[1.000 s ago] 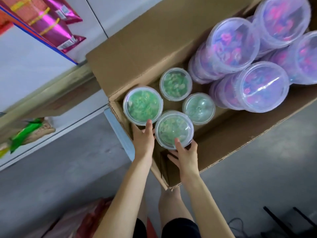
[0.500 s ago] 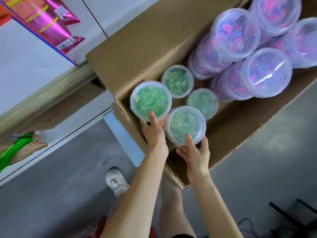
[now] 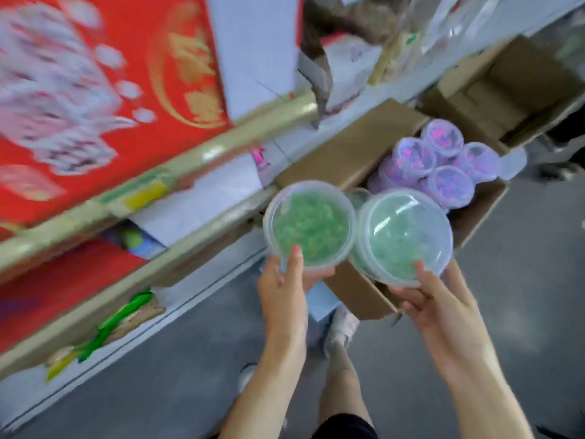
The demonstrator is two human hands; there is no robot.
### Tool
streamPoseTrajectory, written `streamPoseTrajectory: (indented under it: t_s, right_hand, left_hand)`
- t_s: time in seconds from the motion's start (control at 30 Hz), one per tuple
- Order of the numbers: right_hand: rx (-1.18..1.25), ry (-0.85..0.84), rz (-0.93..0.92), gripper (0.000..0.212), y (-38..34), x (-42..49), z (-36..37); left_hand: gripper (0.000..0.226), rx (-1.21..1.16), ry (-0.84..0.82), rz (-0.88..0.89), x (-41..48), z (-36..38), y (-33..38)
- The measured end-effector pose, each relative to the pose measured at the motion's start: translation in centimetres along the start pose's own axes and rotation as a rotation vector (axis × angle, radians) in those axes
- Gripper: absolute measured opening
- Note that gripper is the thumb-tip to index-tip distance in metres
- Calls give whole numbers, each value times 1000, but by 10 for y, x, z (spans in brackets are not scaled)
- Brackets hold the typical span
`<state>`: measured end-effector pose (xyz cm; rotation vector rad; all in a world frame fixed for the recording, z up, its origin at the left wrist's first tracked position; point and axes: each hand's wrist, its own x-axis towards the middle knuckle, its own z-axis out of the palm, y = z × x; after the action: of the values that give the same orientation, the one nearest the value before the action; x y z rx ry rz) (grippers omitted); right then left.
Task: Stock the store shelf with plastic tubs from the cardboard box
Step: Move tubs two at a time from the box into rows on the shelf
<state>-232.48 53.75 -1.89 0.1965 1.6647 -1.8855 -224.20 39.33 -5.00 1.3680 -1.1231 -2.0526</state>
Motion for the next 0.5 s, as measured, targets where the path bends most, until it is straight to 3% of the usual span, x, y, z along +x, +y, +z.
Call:
streamPoseTrajectory:
  t_s: [0.1,0.2,0.3,0.43,0.5]
  right_hand:
    - [-25,-177,29,77,-21,-62,71]
    - [-55,-325,11,102,-44,-111,146]
    - [-77,-451,-30,109,-73,-151,209]
    - [-62,-608,-148,114,-122,-191,277]
    - [-53,-711,-223,105,-143,-203,305]
  left_hand:
    - [21,-17,143,76,-51,-86,64]
    - [56,11,266,193,-91,-160,129]
    - [44,-85,355,311,-126,-207,190]
    - [66,-223,423,381,-153,-240,263]
    - [38,-241,483,493,-169,-247,294]
